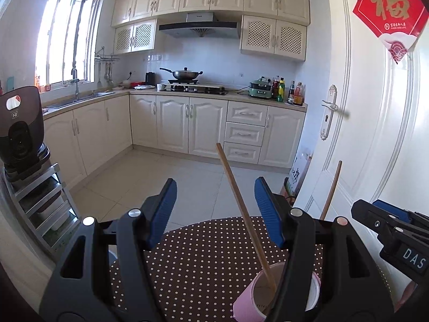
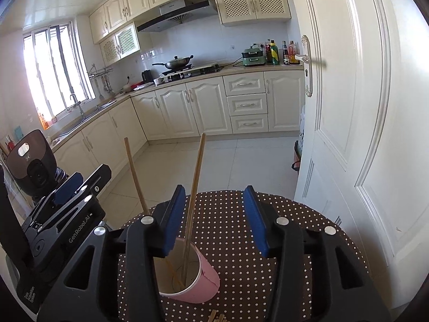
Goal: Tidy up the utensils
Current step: 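Withdraw the right gripper from the cup back toward the chopstick pile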
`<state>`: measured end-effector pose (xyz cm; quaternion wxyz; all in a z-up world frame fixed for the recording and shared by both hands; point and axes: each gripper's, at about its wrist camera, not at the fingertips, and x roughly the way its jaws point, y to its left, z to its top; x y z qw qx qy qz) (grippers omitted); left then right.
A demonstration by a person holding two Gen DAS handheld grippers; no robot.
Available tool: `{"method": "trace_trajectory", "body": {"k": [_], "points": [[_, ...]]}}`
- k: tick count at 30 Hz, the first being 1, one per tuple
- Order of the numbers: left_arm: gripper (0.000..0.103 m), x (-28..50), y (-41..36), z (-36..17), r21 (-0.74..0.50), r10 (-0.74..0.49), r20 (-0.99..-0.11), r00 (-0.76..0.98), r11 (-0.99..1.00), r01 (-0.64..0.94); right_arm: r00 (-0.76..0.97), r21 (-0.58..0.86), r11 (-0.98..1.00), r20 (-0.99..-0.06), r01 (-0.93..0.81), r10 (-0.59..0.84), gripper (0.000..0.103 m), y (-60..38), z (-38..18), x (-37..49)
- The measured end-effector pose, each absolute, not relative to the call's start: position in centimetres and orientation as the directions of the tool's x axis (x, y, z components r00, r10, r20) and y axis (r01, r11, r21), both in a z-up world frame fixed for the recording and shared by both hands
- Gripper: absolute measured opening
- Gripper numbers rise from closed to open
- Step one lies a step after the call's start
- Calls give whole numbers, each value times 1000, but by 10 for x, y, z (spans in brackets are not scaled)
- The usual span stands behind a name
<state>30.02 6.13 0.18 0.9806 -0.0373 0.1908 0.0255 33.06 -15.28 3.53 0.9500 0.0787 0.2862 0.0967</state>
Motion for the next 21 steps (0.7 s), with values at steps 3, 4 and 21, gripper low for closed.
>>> {"method": "trace_trajectory", "body": {"k": [3,4,21], "points": [[60,295,61,4,-63,34,-378,925,996,-62,818,195,971,-529,-139,224,49,-154,37,325],[60,293,61,4,-62,32,-379,925,996,-60,819,194,971,-529,-139,222,50,-155,37,323],[64,235,61,4,-16,5,-393,920,1000,-13,813,186,974,-542,-130,211,65,-168,37,272]]}}
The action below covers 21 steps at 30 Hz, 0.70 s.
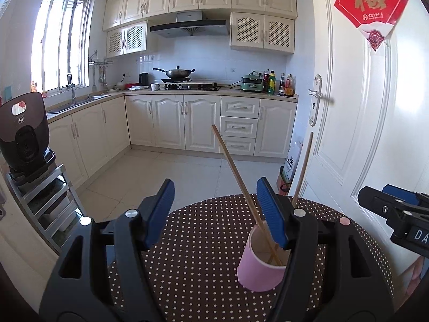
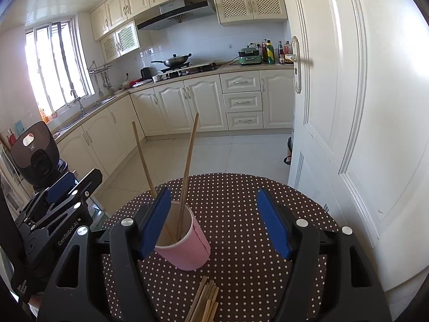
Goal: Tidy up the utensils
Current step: 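Withdraw the right gripper from the cup back toward the chopstick pile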
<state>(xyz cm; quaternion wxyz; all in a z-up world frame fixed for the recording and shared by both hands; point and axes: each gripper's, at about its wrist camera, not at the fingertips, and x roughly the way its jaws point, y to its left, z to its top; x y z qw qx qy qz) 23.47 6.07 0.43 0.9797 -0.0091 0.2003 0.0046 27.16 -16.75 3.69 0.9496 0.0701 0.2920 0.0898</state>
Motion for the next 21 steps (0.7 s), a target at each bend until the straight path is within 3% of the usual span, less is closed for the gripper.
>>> {"method": "trace_trajectory", "body": {"k": [11,21], "points": [[68,198,59,-3,-9,-38,-424,905,999,38,771,168,979,-607,-112,192,76,-181,17,244],[68,173,52,-35,7,-38,-497,867,999,47,713,154,986,-685,-65,154,79,-194,-19,220]]}}
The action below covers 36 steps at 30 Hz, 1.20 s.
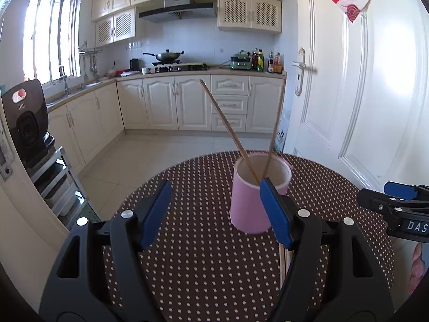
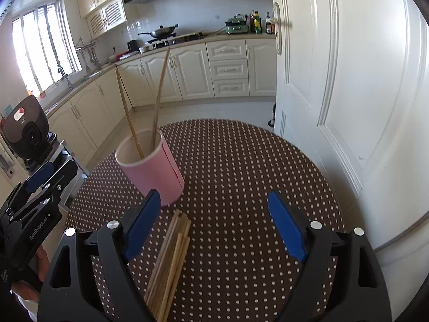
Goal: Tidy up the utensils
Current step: 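Withdraw the right gripper from the cup back toward the chopstick pile, then lower the right gripper onto one loose chopstick beside the pile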
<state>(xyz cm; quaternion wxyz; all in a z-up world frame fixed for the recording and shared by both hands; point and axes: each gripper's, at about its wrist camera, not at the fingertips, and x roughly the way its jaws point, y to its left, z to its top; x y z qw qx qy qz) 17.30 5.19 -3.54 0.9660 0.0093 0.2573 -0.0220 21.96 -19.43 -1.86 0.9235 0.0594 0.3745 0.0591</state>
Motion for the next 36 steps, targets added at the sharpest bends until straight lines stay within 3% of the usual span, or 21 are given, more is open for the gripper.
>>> {"method": "trace_trajectory", "body": {"k": [18,36], "points": [[68,150,67,-107,-19,10,-676,737,999,-31,541,165,985,-823,-60,171,79,-184,-89,199],[68,124,61,-133,-21,-50,-743,668,998,51,510,120,992,-852,-38,123,79,-168,-116,190]]}}
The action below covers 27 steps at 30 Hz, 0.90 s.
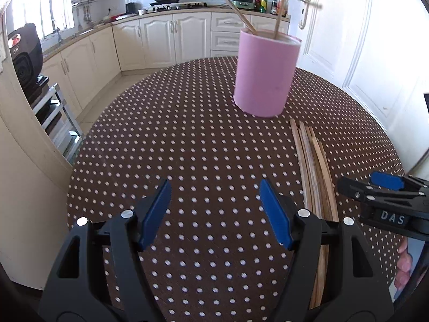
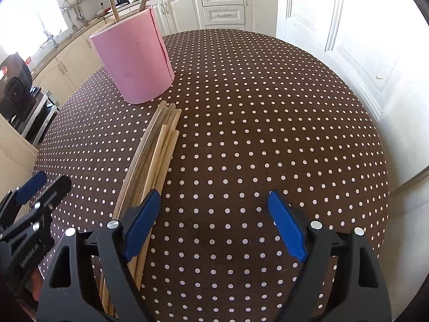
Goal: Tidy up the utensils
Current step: 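Lower the right gripper onto one loose chopstick beside the pile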
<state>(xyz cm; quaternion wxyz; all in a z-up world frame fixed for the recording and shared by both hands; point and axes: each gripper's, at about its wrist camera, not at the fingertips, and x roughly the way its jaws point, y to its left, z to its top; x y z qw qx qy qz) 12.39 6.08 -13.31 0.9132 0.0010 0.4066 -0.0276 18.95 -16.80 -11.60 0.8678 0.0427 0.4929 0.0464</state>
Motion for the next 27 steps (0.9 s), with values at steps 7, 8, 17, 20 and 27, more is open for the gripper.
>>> {"method": "trace_trajectory", "body": {"k": [7,8,17,20,27], "points": [[68,117,56,-140,-40,-81,-755,651,996,78,512,99,993,-851,-59,116,79,-154,-118,189],[68,117,56,-139,-42,-85,-755,651,996,80,512,96,994,-851,-59,112,79,-152,-118,189],[68,115,55,-139,-54,-104,-751,652,994,95,529,56,997,-845,-59,79,79,-144,-121,196],[68,117,56,-140,-56,-100,-757,645,994,89,530,50,997,-845,-53,70,79,-143,-123,201],[68,123,59,-141,-70,-105,-759,643,994,81,544,-8,998,-839,-56,23,79,-132,-119,203]]}}
